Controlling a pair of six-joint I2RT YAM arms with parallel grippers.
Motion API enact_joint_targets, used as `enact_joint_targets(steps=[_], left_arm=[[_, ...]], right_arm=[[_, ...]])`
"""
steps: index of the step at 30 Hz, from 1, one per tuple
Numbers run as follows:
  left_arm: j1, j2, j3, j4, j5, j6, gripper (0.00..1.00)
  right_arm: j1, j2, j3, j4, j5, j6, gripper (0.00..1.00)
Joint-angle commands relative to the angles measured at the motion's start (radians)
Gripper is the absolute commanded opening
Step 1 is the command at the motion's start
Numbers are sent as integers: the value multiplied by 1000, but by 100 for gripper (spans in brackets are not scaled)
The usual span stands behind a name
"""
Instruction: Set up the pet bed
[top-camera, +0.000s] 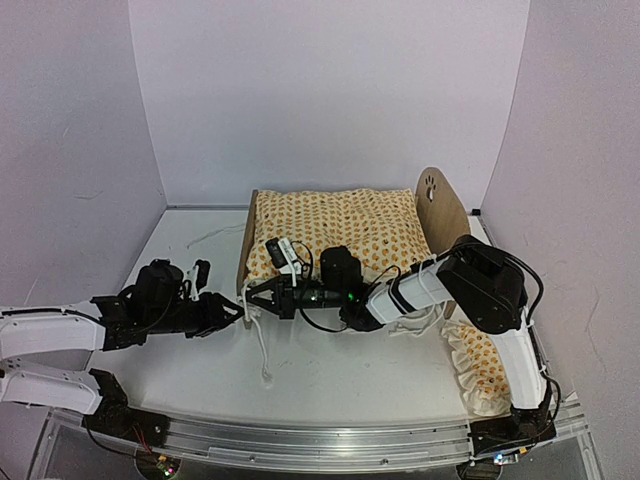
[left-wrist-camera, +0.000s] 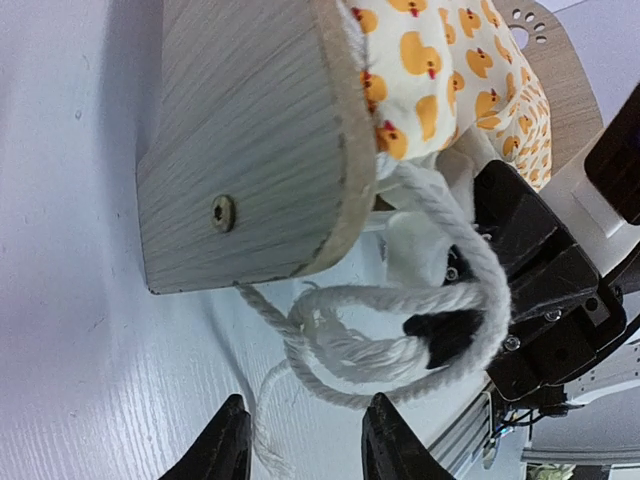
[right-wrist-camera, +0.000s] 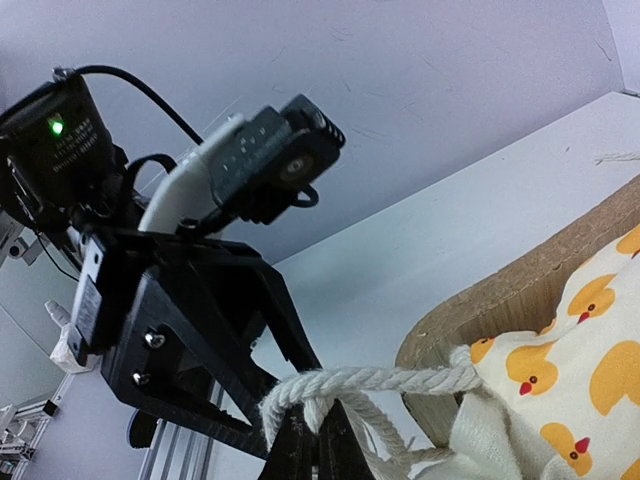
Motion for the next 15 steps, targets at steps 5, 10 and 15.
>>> enact_joint_targets(steps=[5, 10, 15], left_arm=[[35, 26, -47, 285, 113, -52, 40], [42, 93, 0, 284, 119, -7, 35], [60, 115, 19, 278, 108, 34, 31]], right_arm=[[-3, -5, 45, -3, -28, -6, 0], [-2, -13, 41, -3, -39, -6, 0], [-2, -8, 49, -3, -58, 7, 0]])
